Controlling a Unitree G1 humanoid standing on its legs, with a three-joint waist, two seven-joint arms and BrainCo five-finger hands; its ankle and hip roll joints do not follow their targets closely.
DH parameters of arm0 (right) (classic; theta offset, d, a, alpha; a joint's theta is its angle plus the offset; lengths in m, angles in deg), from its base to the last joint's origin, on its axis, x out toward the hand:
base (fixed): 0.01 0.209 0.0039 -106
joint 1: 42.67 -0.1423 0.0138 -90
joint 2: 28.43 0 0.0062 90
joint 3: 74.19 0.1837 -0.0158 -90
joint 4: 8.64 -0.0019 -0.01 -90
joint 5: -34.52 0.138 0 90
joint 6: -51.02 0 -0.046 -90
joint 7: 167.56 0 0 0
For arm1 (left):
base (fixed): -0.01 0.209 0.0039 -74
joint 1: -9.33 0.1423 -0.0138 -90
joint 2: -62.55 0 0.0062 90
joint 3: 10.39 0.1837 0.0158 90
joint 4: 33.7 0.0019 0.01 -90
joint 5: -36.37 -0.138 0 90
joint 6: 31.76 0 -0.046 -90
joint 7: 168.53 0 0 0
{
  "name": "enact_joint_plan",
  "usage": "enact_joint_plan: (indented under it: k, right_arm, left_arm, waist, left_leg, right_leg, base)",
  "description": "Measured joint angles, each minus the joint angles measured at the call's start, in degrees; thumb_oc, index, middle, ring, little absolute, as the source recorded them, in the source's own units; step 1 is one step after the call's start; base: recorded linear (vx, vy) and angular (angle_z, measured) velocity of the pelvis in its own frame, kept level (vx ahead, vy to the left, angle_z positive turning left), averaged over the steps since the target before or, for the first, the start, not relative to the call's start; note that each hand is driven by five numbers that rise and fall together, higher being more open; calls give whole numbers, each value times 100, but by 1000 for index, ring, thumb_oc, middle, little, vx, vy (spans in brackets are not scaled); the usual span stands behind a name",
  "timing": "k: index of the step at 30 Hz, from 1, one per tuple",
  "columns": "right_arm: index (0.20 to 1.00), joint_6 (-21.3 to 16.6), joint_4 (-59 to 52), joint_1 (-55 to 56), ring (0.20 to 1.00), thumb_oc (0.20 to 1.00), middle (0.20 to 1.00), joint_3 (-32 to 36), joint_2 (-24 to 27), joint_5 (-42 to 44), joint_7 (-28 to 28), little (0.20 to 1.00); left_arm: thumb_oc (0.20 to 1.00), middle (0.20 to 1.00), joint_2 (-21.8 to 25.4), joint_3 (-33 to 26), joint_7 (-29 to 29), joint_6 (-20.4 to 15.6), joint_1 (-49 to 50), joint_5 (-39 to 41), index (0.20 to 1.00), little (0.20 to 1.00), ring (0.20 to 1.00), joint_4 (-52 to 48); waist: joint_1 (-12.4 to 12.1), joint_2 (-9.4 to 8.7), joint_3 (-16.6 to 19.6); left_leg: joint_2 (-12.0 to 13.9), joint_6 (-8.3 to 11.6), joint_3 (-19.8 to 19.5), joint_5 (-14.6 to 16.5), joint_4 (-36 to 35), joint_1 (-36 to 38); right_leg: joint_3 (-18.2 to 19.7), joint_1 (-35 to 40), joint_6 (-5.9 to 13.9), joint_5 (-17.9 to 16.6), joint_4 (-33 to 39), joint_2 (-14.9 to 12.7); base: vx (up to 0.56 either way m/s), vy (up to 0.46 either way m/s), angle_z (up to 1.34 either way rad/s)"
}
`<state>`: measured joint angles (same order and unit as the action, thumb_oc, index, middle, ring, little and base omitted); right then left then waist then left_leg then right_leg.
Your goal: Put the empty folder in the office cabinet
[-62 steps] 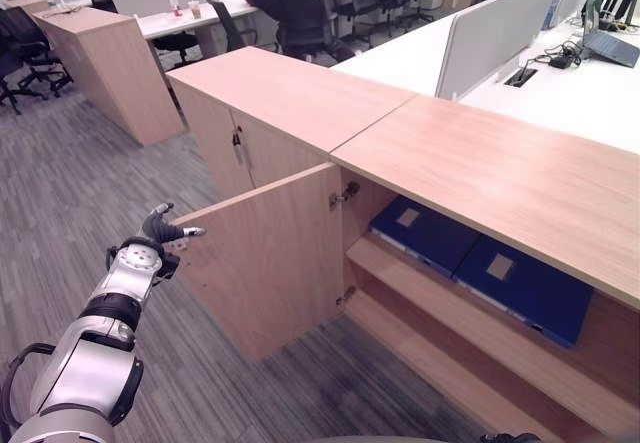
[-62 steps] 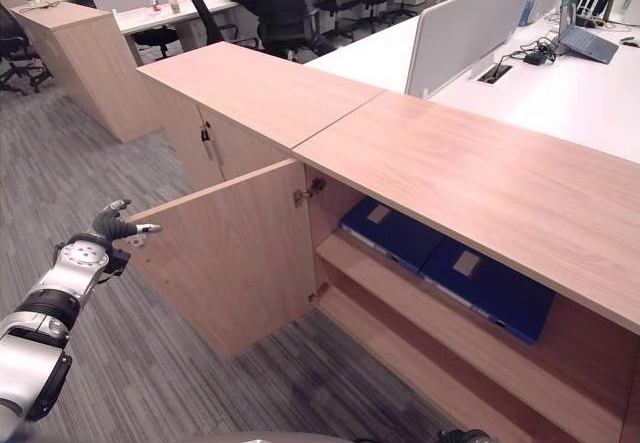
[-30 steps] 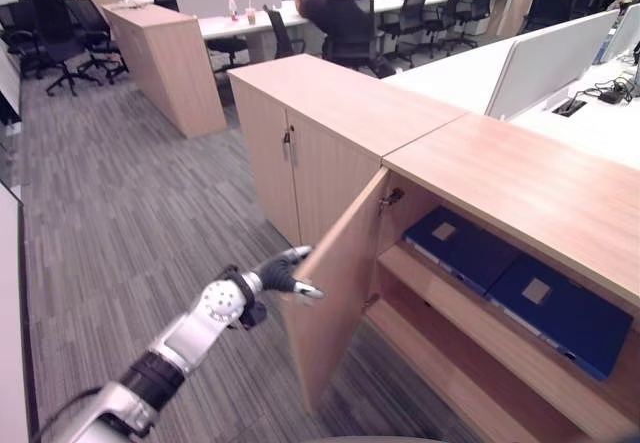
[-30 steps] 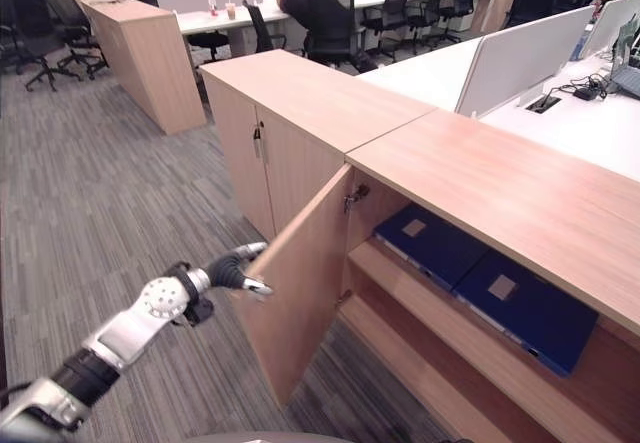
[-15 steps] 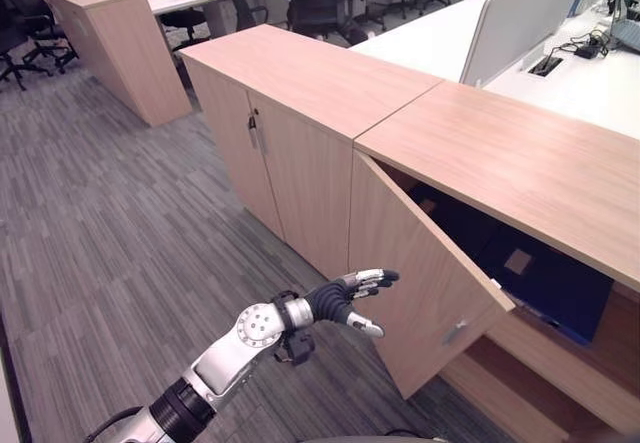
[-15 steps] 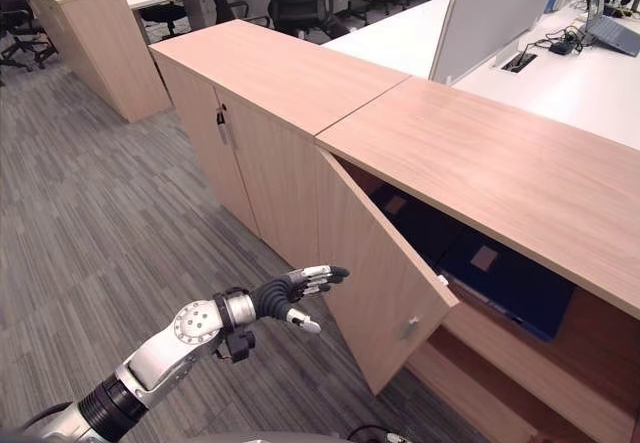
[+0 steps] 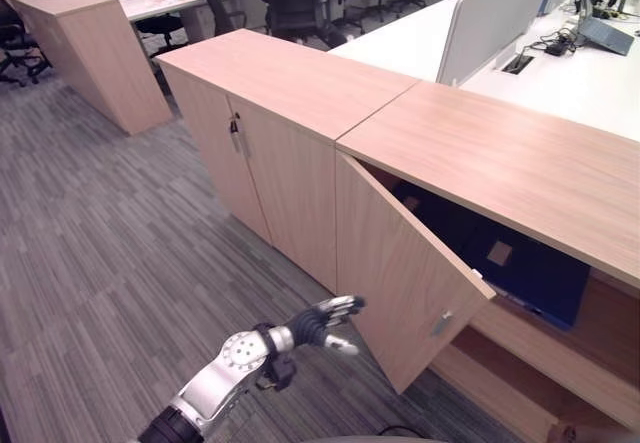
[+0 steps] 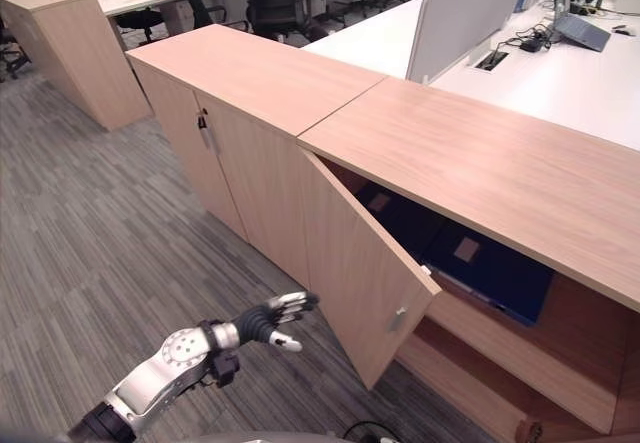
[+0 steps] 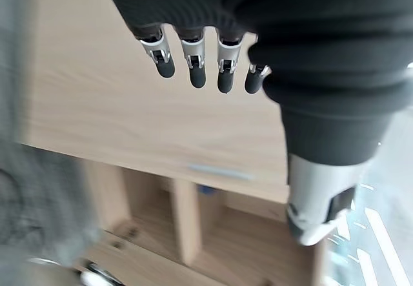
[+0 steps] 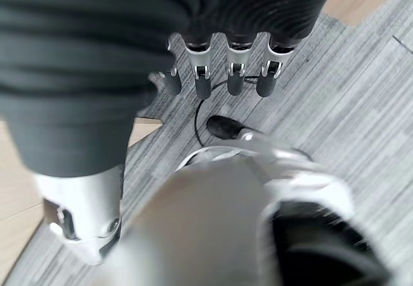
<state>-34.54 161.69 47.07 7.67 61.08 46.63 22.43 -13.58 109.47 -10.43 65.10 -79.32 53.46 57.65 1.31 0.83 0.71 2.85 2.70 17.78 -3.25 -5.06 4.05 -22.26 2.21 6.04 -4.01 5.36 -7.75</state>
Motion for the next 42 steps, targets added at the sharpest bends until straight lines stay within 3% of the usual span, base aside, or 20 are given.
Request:
enact_joint_plan:
  k: [4, 6, 8, 10, 12, 14, 15, 16, 17, 21, 26, 29, 31, 32, 33, 34, 35, 40, 41, 42]
  right_arm:
    - [1000, 44, 11, -9, 1000, 1000, 1000, 155, 57, -168, 1, 1000]
    - [1000, 99, 17, -63, 1000, 1000, 1000, 154, 106, -197, -14, 1000]
    - [1000, 106, 17, -119, 1000, 1000, 1000, 142, 169, -196, -69, 1000]
    - [1000, 91, -51, -148, 1000, 1000, 1000, 95, 264, -198, -150, 1000]
    - [1000, 109, -165, -130, 1000, 1000, 1000, 46, 417, -202, -213, 1000]
    - [1000, 112, -164, -213, 1000, 1000, 1000, 51, 510, -202, -259, 1000]
    - [1000, 114, -165, -282, 1000, 1000, 1000, 54, 543, -203, -263, 1000]
    - [1000, 103, -164, -297, 1000, 1000, 1000, 52, 593, -204, -262, 1000]
    - [1000, 79, -191, -308, 1000, 1000, 1000, 68, 580, -205, -294, 1000]
    - [1000, 110, -210, -28, 1000, 1000, 1000, -54, 252, -202, -284, 1000]
    - [1000, 87, -353, -56, 1000, 1000, 1000, -48, -65, 234, -355, 1000]
    - [1000, 77, -592, -64, 1000, 1000, 1000, -43, -102, 482, -371, 1000]
    - [1000, 77, -623, -95, 1000, 1000, 1000, -32, -118, 613, -380, 1000]
    - [1000, 3, -612, -25, 1000, 1000, 1000, 63, -135, 650, -336, 1000]
    - [1000, -45, -547, -96, 1000, 1000, 1000, 280, -140, 651, -320, 1000]
    - [1000, -27, -398, -204, 1000, 1000, 1000, 463, -119, 648, -329, 1000]
    - [1000, 11, -146, -329, 1000, 1000, 1000, 642, -48, 641, -352, 1000]
    - [1000, 41, -162, -344, 1000, 1000, 1000, 639, 60, 461, -375, 1000]
    - [1000, 52, -171, -359, 1000, 1000, 1000, 626, 70, 459, -370, 1000]
    - [1000, 52, -213, -316, 1000, 1000, 1000, 590, 90, 460, -376, 1000]
  left_arm:
    - [1000, 1000, -69, -334, 34, 13, 227, -83, 1000, 1000, 1000, 898]
    - [1000, 1000, -53, -458, 114, 56, 405, -80, 1000, 1000, 1000, 1403]
    - [1000, 1000, -95, -514, 160, 95, 657, -74, 1000, 1000, 1000, 1782]
    - [1000, 1000, -405, -588, 286, 82, 832, -61, 1000, 1000, 1000, 2232]
    - [1000, 1000, -884, -820, 507, 37, 1011, -46, 1000, 1000, 1000, 2703]
    - [1000, 1000, -1245, -996, 738, 19, 1017, -15, 1000, 1000, 1000, 3194]
    - [1000, 1000, -1337, -1017, 830, -6, 955, 20, 1000, 1000, 1000, 3444]
    - [1000, 1000, -1446, -1057, 953, -19, 910, 41, 1000, 1000, 1000, 3651]
    - [1000, 1000, -1520, -1154, 1024, -62, 807, 40, 1000, 1000, 1000, 4013]
    - [1000, 1000, -1648, -1477, 1197, -192, 525, 43, 1000, 1000, 1000, 5457]
    - [1000, 1000, -1957, -1924, 1585, -413, -108, 51, 1000, 1000, 1000, 7183]
    - [1000, 1000, -2042, -2107, 1697, -466, -139, 39, 1000, 1000, 1000, 7447]
    - [1000, 1000, -1990, -2162, 1747, -496, -152, -57, 1000, 1000, 1000, 7662]
    - [1000, 1000, -1958, -2298, 1751, -505, -170, -87, 1000, 1000, 1000, 7727]
    - [1000, 1000, -1958, -2323, 1775, -510, -88, -113, 1000, 1000, 1000, 7735]
    - [1000, 1000, -1964, -2308, 1783, -482, 8, -172, 1000, 1000, 1000, 7715]
    - [1000, 1000, -1963, -2282, 1778, -463, 95, -240, 1000, 1000, 1000, 7625]
    - [1000, 1000, -1940, -2338, 1738, -435, 108, -401, 1000, 1000, 1000, 7571]
    - [1000, 1000, -1963, -2361, 1749, -434, 102, -404, 1000, 1000, 1000, 7597]
    - [1000, 1000, -2030, -2366, 1748, -426, 51, -406, 1000, 1000, 1000, 7622]
  waist:
    - [-9, -91, -40]
    - [-31, -180, -95]
    - [-81, -284, -161]
    - [-84, -390, -189]
    - [-195, -275, -165]
    - [-235, -201, -156]
    - [-222, -184, -153]
    - [-214, -51, -147]
    - [-212, 75, -138]
    - [-48, -152, 95]
    - [9, -17, 244]
    - [86, 136, 212]
    - [139, 93, 195]
    - [85, 41, 145]
    - [55, 118, 70]
    - [19, 179, 0]
    - [-71, 246, -84]
    - [-217, 227, -157]
    - [-274, 169, -154]
    - [-233, 249, -155]
  left_leg:
    - [141, 42, 86, 167, 340, -9]
    - [301, 47, 114, 341, 833, -159]
    - [342, 47, -213, 357, 1286, -226]
    - [283, 155, -974, 597, 2244, -792]
    - [-69, 212, -2227, 657, 1443, -705]
    - [-431, 128, -3172, 682, 831, -676]
    - [-564, 109, -3342, 681, 667, -673]
    - [-537, 81, -3340, 671, 553, -651]
    - [-439, -45, -3237, 244, 590, -672]
    - [-479, -189, -2883, 214, 178, -330]
    - [-545, -358, -2088, 127, -11, -120]
    - [-571, -401, -1707, 171, -6, -105]
    - [-550, -409, -1471, 212, -13, -42]
    - [-542, -382, -1257, 233, -15, 28]
    - [-482, -395, -1017, 253, -11, 99]
    - [-397, -449, -822, 306, -14, 160]
    - [-302, -498, -543, 376, -13, 243]
    - [-96, -238, -144, 462, -10, 441]
    - [-82, -144, -69, 438, -5, 493]
    - [26, -163, -177, 426, 38, 468]
  right_leg:
    - [89, 83, -74, 48, -2, 118]
    - [239, 47, -202, 102, -20, 168]
    - [528, 51, -299, 91, -12, 171]
    - [812, 4, -446, 56, -2, 99]
    - [1282, -164, -529, -34, 0, 153]
    - [1697, -329, -490, -165, -3, 181]
    - [1837, -400, -459, -203, -3, 185]
    - [1838, -412, -405, -248, -1, 281]
    - [1846, -365, -348, -299, 1, 396]
    - [1855, -428, -232, -185, -16, 247]
    - [2325, -811, -76, -397, -270, 201]
    - [2465, -925, -5, -475, -264, 155]
    - [2484, -1008, 19, -446, -314, 144]
    - [2300, -1114, 19, -401, -411, 69]
    - [1713, -1145, -12, -338, -506, -89]
    - [941, -1132, -42, -258, -636, -265]
    - [-147, -1132, -76, -221, -895, -586]
    - [-941, -600, 276, 8, -1251, -1331]
    - [-1065, -527, 188, -265, -1167, -1286]
    - [-1038, -516, 156, -260, -1124, -1159]
  base:
    - [-57, -148, -16]
    - [-26, -40, -39]
    - [1, 26, -75]
    - [40, 66, -75]
    - [33, 81, -97]
    - [-18, 116, -100]
    - [-8, 138, -106]
    - [40, 174, -95]
    - [37, 107, -82]
    - [-5, 187, -48]
    - [-153, 207, -74]
    - [-91, 90, -73]
    - [-94, 80, -52]
    - [-99, 90, -96]
    - [-39, 75, -112]
    - [0, 29, -129]
    - [14, -27, -119]
    - [2, -91, -62]
    - [46, -98, -43]
    - [72, -260, -46]
